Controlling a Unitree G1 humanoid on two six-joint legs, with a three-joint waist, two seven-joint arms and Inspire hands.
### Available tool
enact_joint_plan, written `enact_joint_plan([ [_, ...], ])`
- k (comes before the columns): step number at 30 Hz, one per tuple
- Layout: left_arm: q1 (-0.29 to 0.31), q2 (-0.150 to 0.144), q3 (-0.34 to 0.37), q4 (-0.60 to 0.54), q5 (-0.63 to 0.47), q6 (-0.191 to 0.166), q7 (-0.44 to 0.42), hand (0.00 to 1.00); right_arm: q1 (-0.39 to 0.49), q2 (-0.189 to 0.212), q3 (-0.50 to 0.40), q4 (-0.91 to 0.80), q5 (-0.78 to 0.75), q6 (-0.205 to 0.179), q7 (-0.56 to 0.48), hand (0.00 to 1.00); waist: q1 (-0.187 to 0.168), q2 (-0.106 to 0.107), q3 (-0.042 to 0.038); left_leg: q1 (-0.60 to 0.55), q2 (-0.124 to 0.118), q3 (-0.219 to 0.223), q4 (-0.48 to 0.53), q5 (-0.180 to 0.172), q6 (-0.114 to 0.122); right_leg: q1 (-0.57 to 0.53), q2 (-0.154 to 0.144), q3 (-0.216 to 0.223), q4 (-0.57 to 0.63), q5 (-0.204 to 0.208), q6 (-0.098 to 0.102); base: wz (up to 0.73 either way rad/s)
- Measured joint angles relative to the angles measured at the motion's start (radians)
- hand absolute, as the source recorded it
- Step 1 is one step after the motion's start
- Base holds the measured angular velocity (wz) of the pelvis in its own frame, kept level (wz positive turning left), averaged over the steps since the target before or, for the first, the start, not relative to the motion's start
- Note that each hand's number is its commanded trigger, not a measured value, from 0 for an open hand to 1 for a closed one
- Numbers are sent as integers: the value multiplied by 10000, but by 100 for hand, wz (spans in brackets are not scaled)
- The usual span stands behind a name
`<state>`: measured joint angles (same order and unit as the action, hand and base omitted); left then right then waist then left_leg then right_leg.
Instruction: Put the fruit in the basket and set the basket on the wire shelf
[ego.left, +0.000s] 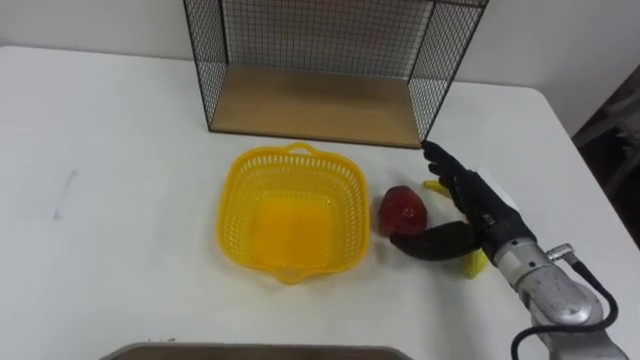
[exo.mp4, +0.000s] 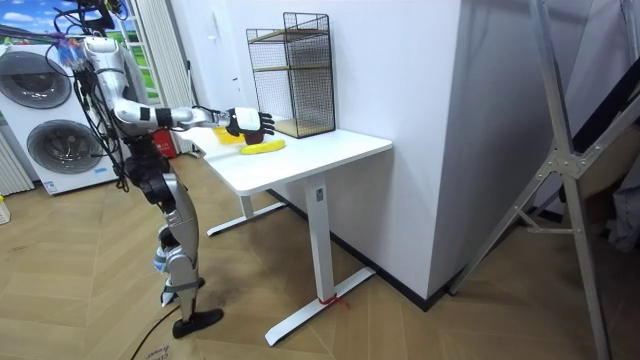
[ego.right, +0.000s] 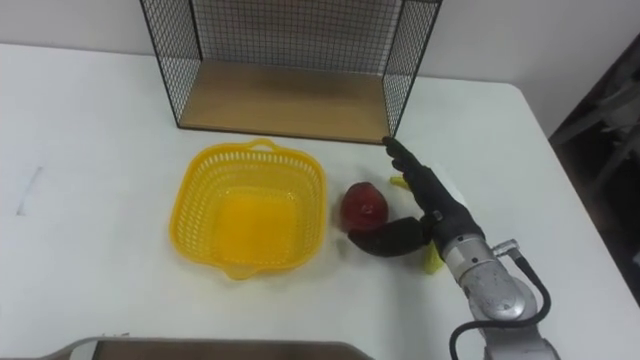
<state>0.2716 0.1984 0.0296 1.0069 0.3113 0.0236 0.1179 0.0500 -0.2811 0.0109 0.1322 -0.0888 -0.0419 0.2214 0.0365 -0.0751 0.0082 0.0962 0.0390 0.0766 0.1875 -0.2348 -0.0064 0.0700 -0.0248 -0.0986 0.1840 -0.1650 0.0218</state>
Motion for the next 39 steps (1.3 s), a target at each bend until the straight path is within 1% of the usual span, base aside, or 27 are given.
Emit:
enact_joint_plan([
  [1,17,22,-71,1,14,16,-60,0,-196,-1,35,257,-13,4,0,0,-3,10,23,-7,-1,1,26,0,0,0,-4,-15,5,0,0,0],
  [2,9,31,-113,1,48,28,-113,0,-296,-1,40,372,-29,17,0,0,-3,-8,25,-14,-2,1,44,0,0,0,-7,-24,9,0,0,0],
  [4,-80,38,-146,27,68,70,-320,0,-599,-3,48,524,-79,151,-4,0,13,-21,56,-64,-5,15,123,0,0,-6,-15,-50,14,1,-1,0],
  [7,-108,40,-145,40,73,159,-484,0,-793,-3,72,525,-339,151,-2,0,28,6,62,-67,-2,14,165,0,0,2,-12,-67,34,13,-21,0],
  [11,-132,40,-144,40,75,202,-635,0,-807,-3,98,550,-389,152,13,0,115,14,62,-67,-2,9,179,0,0,14,-13,-83,38,28,-43,0],
  [12,-133,41,-147,35,74,212,-653,0,-804,-5,138,605,-375,186,21,0,148,20,43,-68,0,9,186,0,0,17,-13,-93,38,29,-44,0],
  [14,-110,41,-146,-31,83,241,-711,0,-804,-6,178,610,-387,258,152,0,156,8,31,-126,-1,-18,194,0,0,4,-21,-149,36,31,-46,6],
  [16,-140,46,-120,-235,161,409,-842,0,-805,-9,191,758,-422,355,421,0,164,8,22,-191,-1,-88,257,0,0,-22,-20,-174,32,35,-50,7],
  [17,-140,47,-112,-274,222,418,-864,0,-805,-12,191,849,-503,375,508,0,174,15,6,-191,-2,-99,255,0,0,-18,-21,-192,27,35,-51,7],
  [19,-190,47,-116,-286,343,477,-897,0,-810,-54,301,1411,-925,542,737,0,214,53,-71,-163,-1,-133,255,0,-1,41,-23,-233,12,35,-51,5],
  [22,-223,91,-115,-398,341,630,-909,0,-838,-148,402,1479,-1138,545,928,0,177,84,-85,-135,-2,-232,256,0,-1,123,-31,-312,-7,35,-51,8],
  [24,-218,133,-115,-453,338,649,-909,0,-839,-248,456,1496,-1294,584,1035,0,207,81,-87,-99,-2,-246,251,0,-2,167,-31,-337,-7,35,-51,6],
  [26,-317,154,-114,-454,337,679,-905,0,-874,-264,462,1495,-1593,645,1160,0,224,71,-92,-87,-2,-246,182,1,-4,175,-31,-349,-6,35,-51,0],
  [27,-314,161,-115,-454,337,746,-901,0,-902,-265,462,1495,-1726,666,1242,100,228,61,-98,-85,-3,-245,183,1,-5,179,-30,-350,-5,35,-51,0],
  [32,-305,161,-125,-445,334,1023,-853,0,-1009,-264,452,1505,-2118,799,1289,100,248,37,-105,-75,-2,-243,186,4,-10,182,-22,-346,-2,35,-51,0],
  [35,-321,161,-123,-449,331,1028,-816,0,-1259,-282,414,1653,-2413,902,1198,100,244,37,-105,-55,-1,-240,176,4,-10,198,-21,-348,-1,35,-51,0],
  [39,-371,161,-122,-447,332,1028,-792,0,-1305,-288,350,1676,-2458,875,1084,100,245,35,-104,-47,-1,-239,167,3,-10,201,-20,-348,-1,35,-51,0],
])
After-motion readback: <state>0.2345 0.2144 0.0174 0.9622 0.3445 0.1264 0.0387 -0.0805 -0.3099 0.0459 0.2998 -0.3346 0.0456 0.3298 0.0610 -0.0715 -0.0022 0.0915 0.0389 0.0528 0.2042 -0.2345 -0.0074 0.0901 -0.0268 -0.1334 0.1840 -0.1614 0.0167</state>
